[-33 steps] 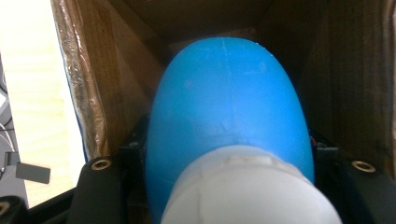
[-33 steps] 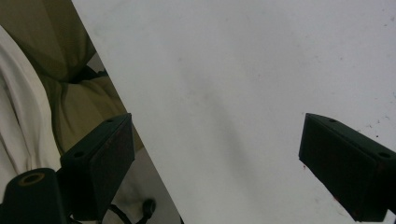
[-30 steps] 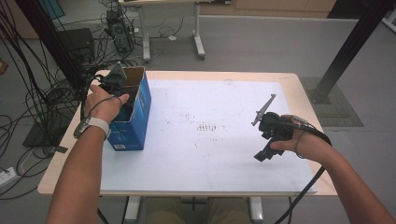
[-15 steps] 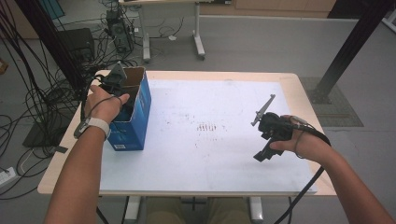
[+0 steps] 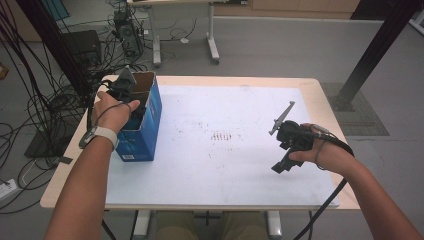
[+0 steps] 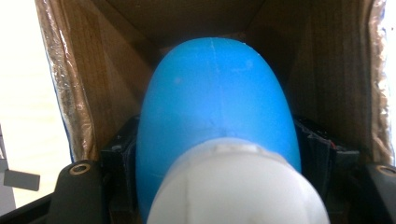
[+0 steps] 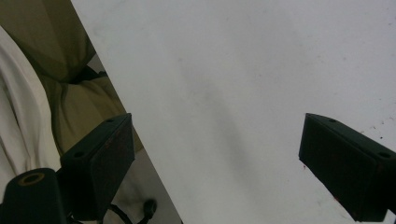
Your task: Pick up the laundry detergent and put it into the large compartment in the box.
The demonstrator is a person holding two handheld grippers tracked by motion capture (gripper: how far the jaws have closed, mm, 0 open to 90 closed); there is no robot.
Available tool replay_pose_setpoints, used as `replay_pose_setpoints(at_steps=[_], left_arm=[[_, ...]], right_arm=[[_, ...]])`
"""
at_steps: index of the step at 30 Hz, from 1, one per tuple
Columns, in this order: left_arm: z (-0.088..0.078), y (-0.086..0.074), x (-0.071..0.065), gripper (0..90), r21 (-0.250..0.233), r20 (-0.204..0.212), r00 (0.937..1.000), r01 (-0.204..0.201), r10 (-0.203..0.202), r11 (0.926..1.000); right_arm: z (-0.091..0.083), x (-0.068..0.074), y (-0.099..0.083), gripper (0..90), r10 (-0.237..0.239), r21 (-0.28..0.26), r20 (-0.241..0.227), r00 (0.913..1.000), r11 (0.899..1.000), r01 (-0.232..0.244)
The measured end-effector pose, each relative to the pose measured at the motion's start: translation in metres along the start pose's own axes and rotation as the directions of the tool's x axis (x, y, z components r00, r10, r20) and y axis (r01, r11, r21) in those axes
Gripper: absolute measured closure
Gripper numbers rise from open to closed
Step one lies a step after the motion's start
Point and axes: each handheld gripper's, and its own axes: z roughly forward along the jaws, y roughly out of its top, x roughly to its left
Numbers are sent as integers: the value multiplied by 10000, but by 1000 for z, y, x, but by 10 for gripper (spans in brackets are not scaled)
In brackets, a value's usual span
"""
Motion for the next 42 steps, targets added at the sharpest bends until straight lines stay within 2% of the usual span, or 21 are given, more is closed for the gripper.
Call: replay_pose_setpoints(at_steps=[7,15,26,34,37,42], left_arm=[[-1,-1,0,280,-57,-46,10000,10,-10,10000],[-5,-2,2,279,-104,124,9999,87,-86,9999],[-8,-3,3,276,-147,153,9999,41,-39,9999],[-14,-4,0,273,-296,59,9998,-181,183,9994],[-18,-4,-1,242,-409,-210,9995,-245,236,9989],[-21,-5,2,229,-454,-69,9998,-177,174,9988]], right_arm=[[0,0,2,106,-49,26,5,10000,10000,49],[1,1,4,106,-79,48,-2,10000,10000,79],[0,1,3,106,-71,30,1,10000,10000,71],[0,2,4,106,-126,33,-9,9999,9999,126],[0,3,6,106,-172,48,-4,9999,9998,172],[-1,4,7,106,-204,26,16,9998,9998,204]])
